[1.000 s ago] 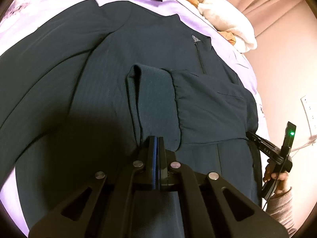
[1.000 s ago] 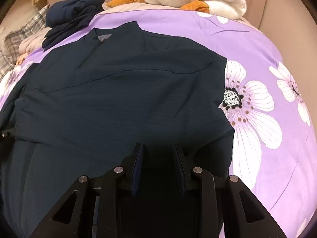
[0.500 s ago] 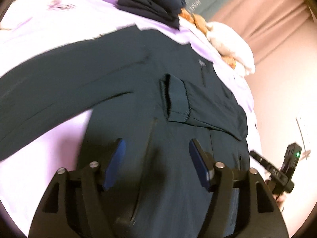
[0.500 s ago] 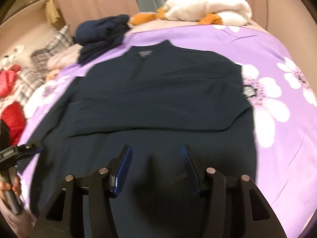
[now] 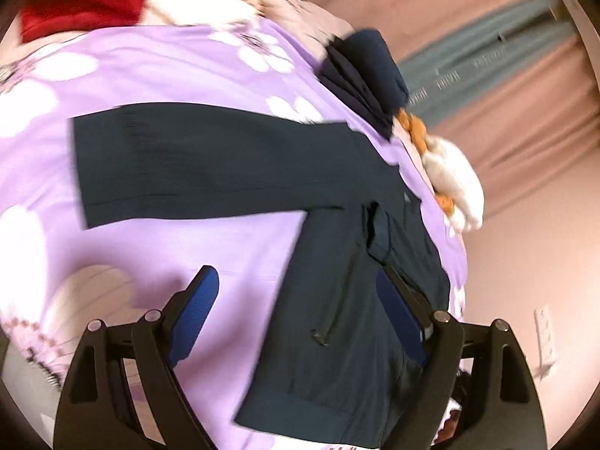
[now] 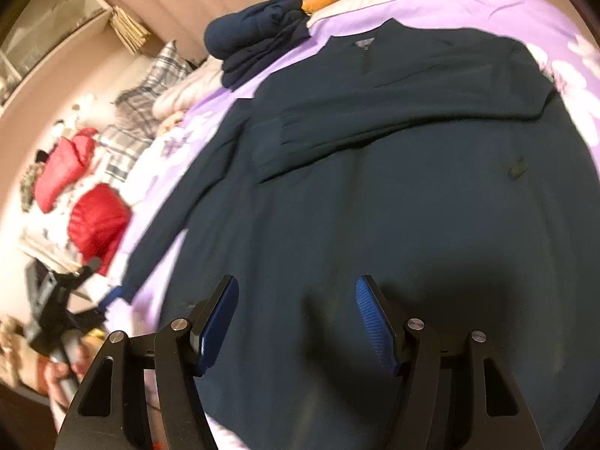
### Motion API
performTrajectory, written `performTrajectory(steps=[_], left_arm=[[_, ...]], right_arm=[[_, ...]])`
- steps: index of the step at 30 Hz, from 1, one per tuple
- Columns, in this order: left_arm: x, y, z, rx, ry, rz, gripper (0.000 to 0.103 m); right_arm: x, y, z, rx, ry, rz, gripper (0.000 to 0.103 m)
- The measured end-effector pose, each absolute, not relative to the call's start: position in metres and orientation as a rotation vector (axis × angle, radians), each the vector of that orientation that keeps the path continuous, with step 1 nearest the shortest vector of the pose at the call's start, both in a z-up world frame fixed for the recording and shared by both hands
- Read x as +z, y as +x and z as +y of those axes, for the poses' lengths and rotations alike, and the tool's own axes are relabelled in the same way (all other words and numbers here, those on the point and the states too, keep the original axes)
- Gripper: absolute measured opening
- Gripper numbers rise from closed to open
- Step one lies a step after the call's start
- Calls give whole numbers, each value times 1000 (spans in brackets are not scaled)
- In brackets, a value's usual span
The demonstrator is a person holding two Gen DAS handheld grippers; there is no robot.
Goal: Fold large clothes
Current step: 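Grasp the other sleeve cuff of the jacket with the left tool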
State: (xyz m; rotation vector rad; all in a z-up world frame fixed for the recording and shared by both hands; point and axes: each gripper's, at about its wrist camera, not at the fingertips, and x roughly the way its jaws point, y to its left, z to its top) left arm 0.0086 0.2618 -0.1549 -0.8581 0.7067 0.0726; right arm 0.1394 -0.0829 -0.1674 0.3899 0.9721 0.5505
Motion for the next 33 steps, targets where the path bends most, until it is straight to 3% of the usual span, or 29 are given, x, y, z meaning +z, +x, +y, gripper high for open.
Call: performTrajectory(steps=[13, 33], left_arm=[[-197, -55, 351, 150, -1199, 580, 87], [-224, -3, 391, 137, -1389, 536, 87]], right_arm=[[-168, 114, -68, 585, 387, 1008, 74], [-170, 120, -52, 575, 345, 1037, 74]])
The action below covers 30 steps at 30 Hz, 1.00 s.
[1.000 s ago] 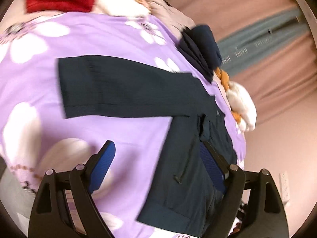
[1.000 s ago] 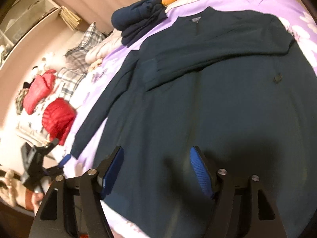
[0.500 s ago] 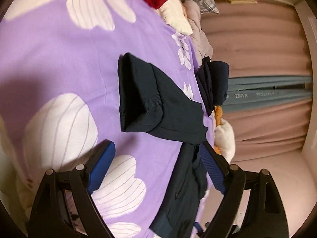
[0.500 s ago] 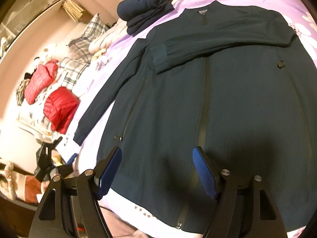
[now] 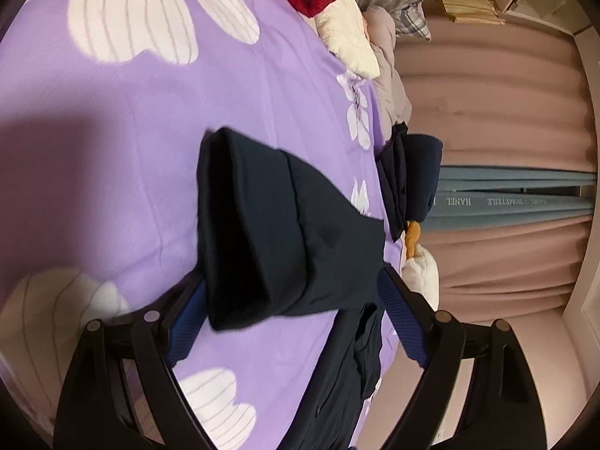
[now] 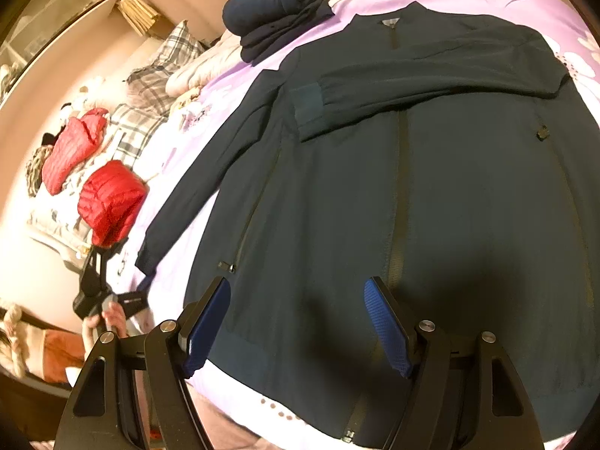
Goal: Fold large clothes
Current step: 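Grasp the other sleeve cuff of the jacket with the left tool, then lift and fold the held sleeve across the jacket body with the left tool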
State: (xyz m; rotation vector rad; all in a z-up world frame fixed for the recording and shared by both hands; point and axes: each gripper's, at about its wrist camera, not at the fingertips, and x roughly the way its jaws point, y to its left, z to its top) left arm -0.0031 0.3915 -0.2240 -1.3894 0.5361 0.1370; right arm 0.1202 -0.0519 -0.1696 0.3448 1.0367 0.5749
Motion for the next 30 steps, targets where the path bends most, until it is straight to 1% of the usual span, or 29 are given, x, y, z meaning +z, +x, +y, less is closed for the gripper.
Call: performTrajectory(steps=[3, 5, 7, 8, 9, 10, 11, 12, 13, 16, 21, 26, 30], left_arm=[[-221, 5, 394, 160, -1364, 544, 85], [-217, 10, 392, 179, -1322, 558, 75], [-217, 14, 390, 183, -1296, 578, 51], [-219, 15, 389, 190, -1287, 586, 46], [-218, 17, 388, 196, -1269, 599, 37], [-218, 17, 388, 203, -1251, 605, 30], [-216, 17, 387, 207, -1235, 609, 27], [-214, 18, 387, 205, -1216, 613, 20], [-210, 19, 386, 207, -1193, 618, 16], [-194, 23, 381, 218, -1119, 629, 13], [-153, 34, 360, 199, -990, 609, 13], [-96, 64, 318, 144, -854, 604, 13], [-51, 103, 271, 120, -730, 616, 13]], right_arm=[[-174, 120, -51, 574, 343, 1051, 74], [-176, 120, -50, 567, 336, 1057, 74], [-177, 119, -52, 565, 334, 1058, 74], [-178, 118, -53, 563, 332, 1059, 74], [-177, 118, -54, 561, 331, 1059, 74], [-177, 117, -55, 557, 325, 1058, 74], [-177, 116, -56, 552, 321, 1056, 74], [-176, 116, -58, 548, 320, 1053, 74], [-176, 116, -58, 545, 320, 1051, 74], [-176, 115, -61, 541, 329, 1047, 74], [-176, 112, -67, 544, 352, 1036, 74], [-174, 108, -80, 542, 378, 1009, 74], [-176, 107, -99, 518, 405, 975, 74]])
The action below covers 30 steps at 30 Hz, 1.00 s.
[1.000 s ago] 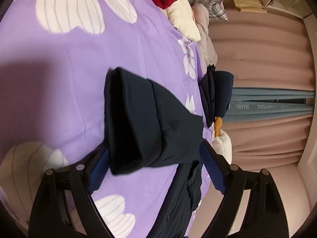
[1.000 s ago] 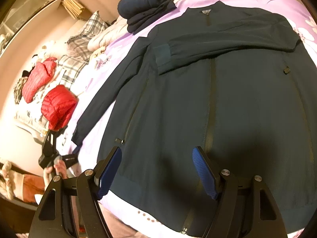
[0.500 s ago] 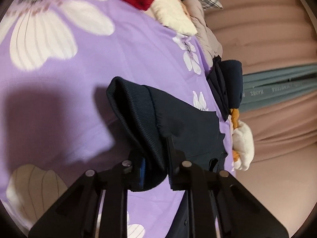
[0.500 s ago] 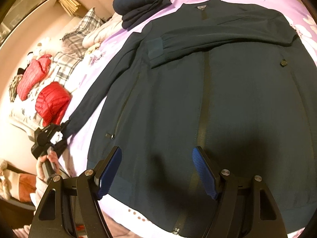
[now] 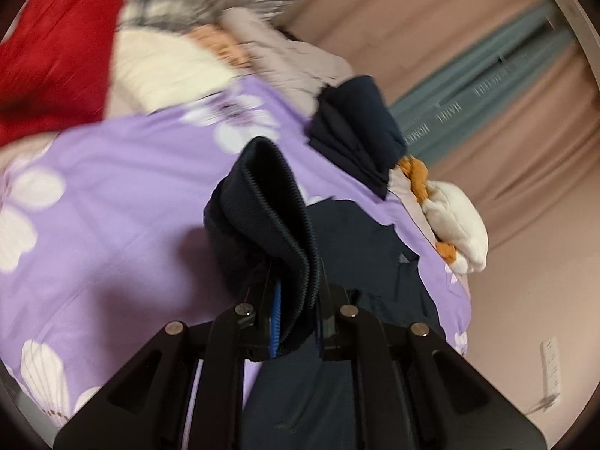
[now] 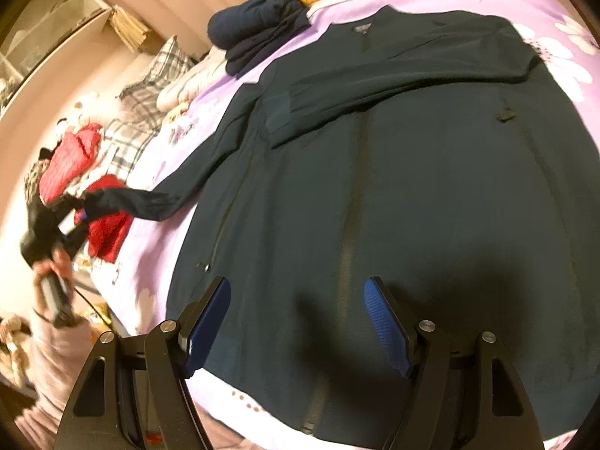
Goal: Fold large clothes
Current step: 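Lift and fold the held sleeve across the jacket body with the left tool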
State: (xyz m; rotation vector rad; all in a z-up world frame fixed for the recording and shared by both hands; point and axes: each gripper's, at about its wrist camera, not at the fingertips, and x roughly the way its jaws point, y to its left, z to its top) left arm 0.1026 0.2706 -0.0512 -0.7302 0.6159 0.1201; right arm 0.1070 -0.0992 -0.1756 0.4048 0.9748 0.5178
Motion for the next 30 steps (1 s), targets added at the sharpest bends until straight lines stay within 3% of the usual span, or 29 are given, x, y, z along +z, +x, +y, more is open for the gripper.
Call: performTrajectory(steps=[10, 15, 20, 21, 23, 24, 25, 30], left_arm=[[40, 209, 84, -72, -376, 617, 12], [13, 252, -24, -179, -227, 736, 12], [-48, 286, -127, -266, -69, 828, 16], [-58, 292, -138, -278, -53, 852, 18], [-91, 303, -163, -290, -30, 930, 46], [-98, 309, -165, -283, -27, 941, 67], [-108, 312, -171, -280, -24, 950, 78], [-102, 307, -141, -364, -95, 929, 79]], right_arm=[[-183, 104, -165, 455, 532, 896, 74], [-189, 102, -204, 392, 616, 851, 74], [-200, 102, -232, 310, 651, 850, 74], [-202, 101, -237, 295, 657, 852, 74], [-205, 99, -246, 275, 671, 854, 74], [-207, 97, -250, 266, 681, 854, 74], [-208, 96, -253, 260, 687, 854, 74], [-209, 97, -264, 241, 711, 850, 74]])
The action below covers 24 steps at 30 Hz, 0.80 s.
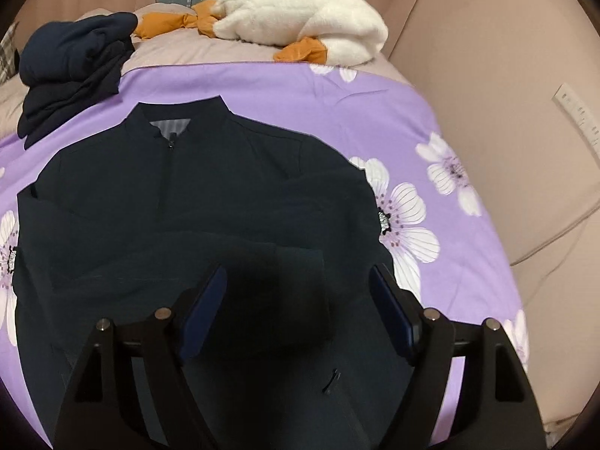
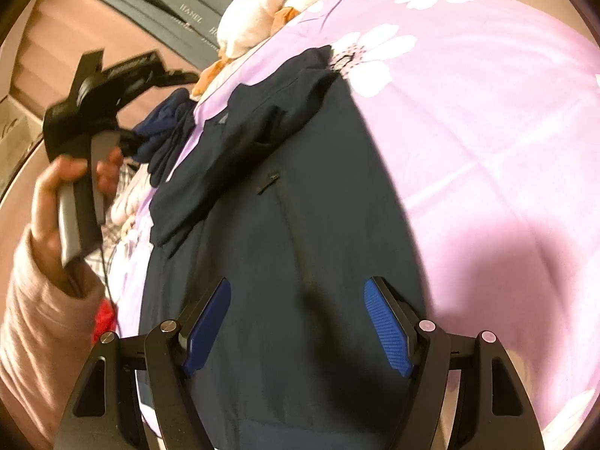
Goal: Fold large clothes
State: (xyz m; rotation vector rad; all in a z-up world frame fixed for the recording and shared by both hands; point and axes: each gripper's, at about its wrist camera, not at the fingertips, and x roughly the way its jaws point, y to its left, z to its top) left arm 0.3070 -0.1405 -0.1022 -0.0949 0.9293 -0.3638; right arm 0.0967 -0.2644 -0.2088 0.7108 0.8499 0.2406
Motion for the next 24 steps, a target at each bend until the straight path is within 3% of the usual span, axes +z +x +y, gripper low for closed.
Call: performTrajectory(steps=[4, 13, 19, 24], left_arm=[[-89, 288, -55, -334, -247, 859, 85], [-121, 242, 158, -27, -535, 833, 85], [-160, 240, 210, -49, -744, 844, 85], [-182, 275, 205, -144, -868, 870, 85]], right_arm=[[-202, 111, -269, 244, 709, 843, 74], [-175, 188, -238, 303, 577, 836, 74], [-173, 265, -216, 208, 431, 878, 74], [-182, 302, -212, 146, 401, 908, 74]])
